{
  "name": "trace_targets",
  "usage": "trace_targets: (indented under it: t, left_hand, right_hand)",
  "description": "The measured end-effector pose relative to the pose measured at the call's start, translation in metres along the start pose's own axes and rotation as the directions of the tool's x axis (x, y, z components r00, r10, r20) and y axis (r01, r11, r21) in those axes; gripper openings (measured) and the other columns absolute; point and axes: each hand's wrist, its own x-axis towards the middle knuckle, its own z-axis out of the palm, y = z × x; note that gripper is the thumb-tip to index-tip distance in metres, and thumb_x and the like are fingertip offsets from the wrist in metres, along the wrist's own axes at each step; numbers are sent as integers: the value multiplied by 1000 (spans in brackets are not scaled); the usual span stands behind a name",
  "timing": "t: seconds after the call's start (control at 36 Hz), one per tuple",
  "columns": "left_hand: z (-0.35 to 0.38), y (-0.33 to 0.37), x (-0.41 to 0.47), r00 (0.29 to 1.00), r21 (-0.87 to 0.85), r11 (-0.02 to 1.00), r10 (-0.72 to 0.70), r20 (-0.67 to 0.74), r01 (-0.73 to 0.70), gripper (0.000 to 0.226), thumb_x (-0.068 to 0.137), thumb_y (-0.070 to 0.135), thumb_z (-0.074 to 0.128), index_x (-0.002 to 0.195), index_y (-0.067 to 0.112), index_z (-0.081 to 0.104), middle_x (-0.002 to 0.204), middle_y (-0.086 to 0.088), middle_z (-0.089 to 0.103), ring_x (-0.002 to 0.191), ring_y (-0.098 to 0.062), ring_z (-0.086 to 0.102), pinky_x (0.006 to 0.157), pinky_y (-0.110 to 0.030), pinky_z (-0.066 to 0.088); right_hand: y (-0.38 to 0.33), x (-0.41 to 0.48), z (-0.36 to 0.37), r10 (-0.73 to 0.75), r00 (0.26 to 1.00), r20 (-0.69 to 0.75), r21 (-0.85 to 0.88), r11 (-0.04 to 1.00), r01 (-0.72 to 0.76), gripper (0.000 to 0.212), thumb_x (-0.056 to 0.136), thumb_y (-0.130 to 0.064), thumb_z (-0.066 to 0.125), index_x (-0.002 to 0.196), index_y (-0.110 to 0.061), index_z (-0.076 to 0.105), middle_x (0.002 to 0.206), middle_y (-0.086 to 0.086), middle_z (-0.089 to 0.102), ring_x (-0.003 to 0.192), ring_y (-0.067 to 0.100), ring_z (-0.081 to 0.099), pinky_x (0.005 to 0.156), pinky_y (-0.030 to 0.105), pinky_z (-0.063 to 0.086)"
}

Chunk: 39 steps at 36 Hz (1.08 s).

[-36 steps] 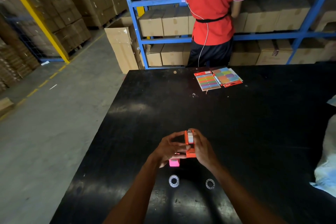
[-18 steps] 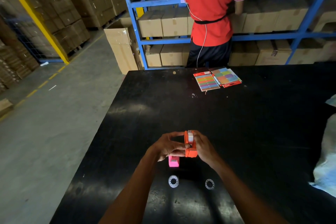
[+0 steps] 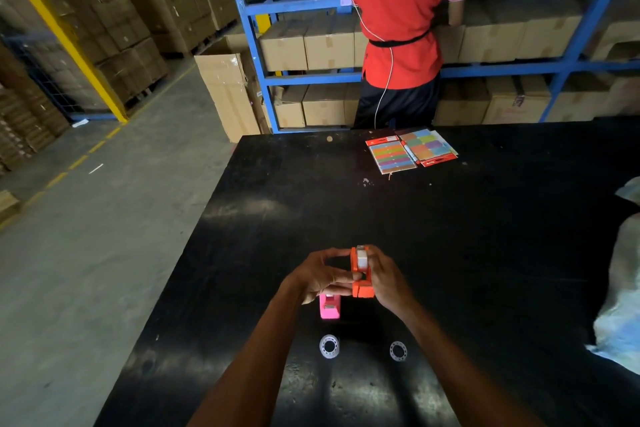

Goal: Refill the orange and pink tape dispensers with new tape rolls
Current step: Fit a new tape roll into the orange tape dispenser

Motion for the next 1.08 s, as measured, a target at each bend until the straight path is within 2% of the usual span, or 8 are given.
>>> trace_targets:
  t: [0.11,0.22,0.36,0.53,0.64,0.78,0.89,1.08]
  left_hand:
    - [2,-7,-1,1000,2,1000,28,-12,-28,56,77,4,77,126,24,58,109,-17,73,98,-26,73,83,-35,60]
    - [3,-19,1,995,18,996,88,-41,-87,55,77,6,77,127,21,59,103,-12,75,94,-22,73,89,-38,57]
    - [7,-20,1,982,-2,986,165,-87,-166,54,76,11,79,124,26,60,113,-11,72,103,-23,71,96,-42,55]
    - [14,-25,3,954,106,960,270,-126,-258,62,76,8,79,132,21,54,100,-13,76,94,-21,74,92,-40,57]
    - [15,-27,-2,966,-28,969,242,-88,-245,58,82,7,73,132,27,53,104,-12,73,97,-23,73,80,-32,60]
    - [11,-32,-5,978,-165,965,194,-78,-205,60,80,20,78,132,33,52,121,-12,68,110,-26,68,99,-47,52]
    - [15,-29,-12,981,-253,949,166,-101,-187,34,95,32,56,128,23,58,121,-10,70,113,-27,66,103,-45,50]
    - [40,-29,1,985,-413,900,80,-155,-138,50,102,44,30,127,13,61,124,-16,68,118,-29,63,96,-38,51]
  right_hand:
    - [1,-4,1,9,1000,10,103,995,-10,33,106,-29,32,126,-18,56,118,11,65,106,27,65,94,47,54]
    - [5,-5,6,12,1000,-11,60,998,-11,30,105,-39,30,111,-35,59,102,3,70,95,19,70,89,48,56]
    - [-8,-9,3,38,999,-39,205,978,-30,34,105,-34,33,116,-17,61,99,11,69,85,27,70,80,50,59]
    - [-9,-4,5,12,1000,-25,110,994,-9,32,106,-35,29,121,-25,55,108,7,66,91,15,69,69,24,55]
    - [-6,-4,5,-6,998,-63,112,994,13,32,106,-37,28,118,-27,56,108,4,66,97,16,67,81,30,54]
    - [0,-3,1,-60,997,-52,121,990,66,36,101,-42,33,121,-27,59,112,3,68,102,21,66,94,49,53]
    - [-7,-5,-2,-99,993,-72,70,992,104,39,102,-36,30,126,-23,58,121,3,65,109,15,62,101,41,49]
    - [-6,-6,6,-174,978,-113,-319,939,130,55,94,-50,17,137,-32,46,130,0,52,123,18,48,101,38,27]
